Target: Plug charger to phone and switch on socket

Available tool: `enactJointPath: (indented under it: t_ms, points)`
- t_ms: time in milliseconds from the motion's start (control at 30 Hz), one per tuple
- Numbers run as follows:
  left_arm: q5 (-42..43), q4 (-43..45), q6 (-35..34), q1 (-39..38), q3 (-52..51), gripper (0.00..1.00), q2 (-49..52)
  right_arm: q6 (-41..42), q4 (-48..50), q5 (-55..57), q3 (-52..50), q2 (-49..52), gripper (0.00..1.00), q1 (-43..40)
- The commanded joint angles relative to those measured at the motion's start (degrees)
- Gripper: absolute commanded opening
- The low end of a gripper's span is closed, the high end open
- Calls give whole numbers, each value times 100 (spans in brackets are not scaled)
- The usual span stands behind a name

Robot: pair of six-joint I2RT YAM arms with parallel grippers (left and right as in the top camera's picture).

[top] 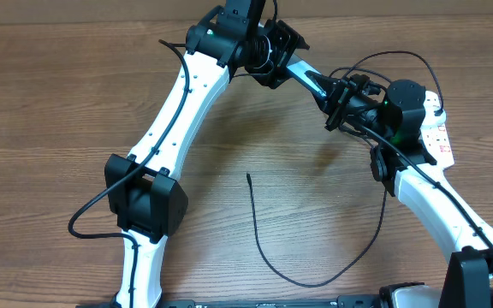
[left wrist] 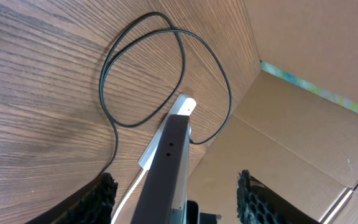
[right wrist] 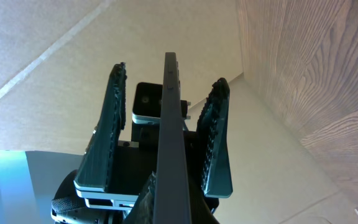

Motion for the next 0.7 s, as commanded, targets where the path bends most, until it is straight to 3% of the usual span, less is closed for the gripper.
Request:
enactJointPath:
  t_ms: [0,667]
  points:
    - [-57,-20,-20,-42,107,62,-151,26,111,-114,109,-20,4,35]
    - [-57,-31,-15,-42,107,34,-151,151,111,-116,109,-20,4,136]
